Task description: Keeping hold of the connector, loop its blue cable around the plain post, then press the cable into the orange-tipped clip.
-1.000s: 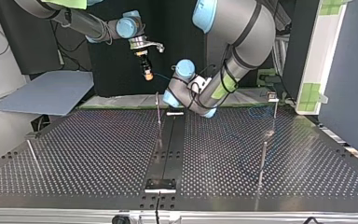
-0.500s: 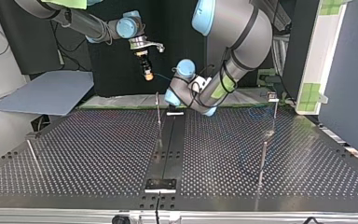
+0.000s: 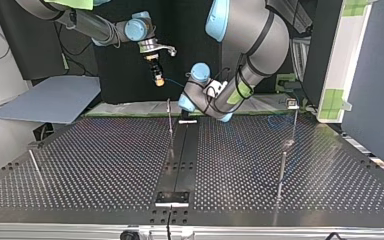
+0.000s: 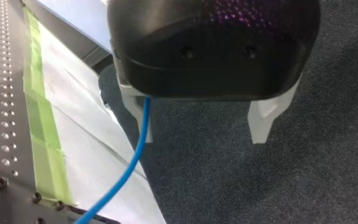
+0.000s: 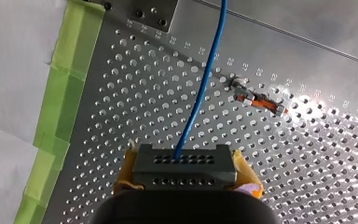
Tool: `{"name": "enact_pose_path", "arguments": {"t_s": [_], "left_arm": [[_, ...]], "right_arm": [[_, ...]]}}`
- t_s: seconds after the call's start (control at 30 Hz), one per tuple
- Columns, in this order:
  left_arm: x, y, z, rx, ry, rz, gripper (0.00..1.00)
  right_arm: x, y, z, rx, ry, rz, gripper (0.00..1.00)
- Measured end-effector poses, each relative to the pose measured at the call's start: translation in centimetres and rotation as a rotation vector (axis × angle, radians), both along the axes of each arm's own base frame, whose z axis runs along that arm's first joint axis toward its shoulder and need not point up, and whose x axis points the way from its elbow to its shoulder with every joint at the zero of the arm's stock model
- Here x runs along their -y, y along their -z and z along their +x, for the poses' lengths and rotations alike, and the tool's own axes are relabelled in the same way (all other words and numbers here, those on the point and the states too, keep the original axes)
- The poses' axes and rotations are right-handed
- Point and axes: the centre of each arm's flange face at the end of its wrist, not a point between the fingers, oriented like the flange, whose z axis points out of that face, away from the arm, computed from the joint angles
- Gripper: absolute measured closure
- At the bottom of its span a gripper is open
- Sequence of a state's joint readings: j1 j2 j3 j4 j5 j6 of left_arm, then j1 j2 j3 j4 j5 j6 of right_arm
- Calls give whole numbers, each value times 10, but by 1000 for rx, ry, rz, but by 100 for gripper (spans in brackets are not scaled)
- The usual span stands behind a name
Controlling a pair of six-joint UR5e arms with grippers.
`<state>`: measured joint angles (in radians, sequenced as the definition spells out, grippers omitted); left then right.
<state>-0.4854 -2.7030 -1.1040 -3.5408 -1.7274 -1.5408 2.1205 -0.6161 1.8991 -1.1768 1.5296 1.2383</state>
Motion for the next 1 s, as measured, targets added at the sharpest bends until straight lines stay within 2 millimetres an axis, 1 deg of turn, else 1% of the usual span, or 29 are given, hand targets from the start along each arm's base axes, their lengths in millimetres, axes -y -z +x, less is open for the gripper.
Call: {"name": "enact_pose_path", "arguments": {"t_s": [0.13,0.3,0.4,0.57,1.0], "left_arm": [[-3,9,-3,-16,-2,6,2],[-10,36,-9,-49,-2,40,2],[-12,48,-11,-59,-5,46,2],[-14,52,-11,-63,-12,46,2],[-15,53,-12,-66,-18,44,2]], "right_arm": [[0,0,0,1,0,0,100],[1,0,0,2,-1,-1,100],[1,0,0,3,-2,-2,100],[1,-1,1,3,-2,-2,100],[1,-1,1,4,-3,-2,100]]}}
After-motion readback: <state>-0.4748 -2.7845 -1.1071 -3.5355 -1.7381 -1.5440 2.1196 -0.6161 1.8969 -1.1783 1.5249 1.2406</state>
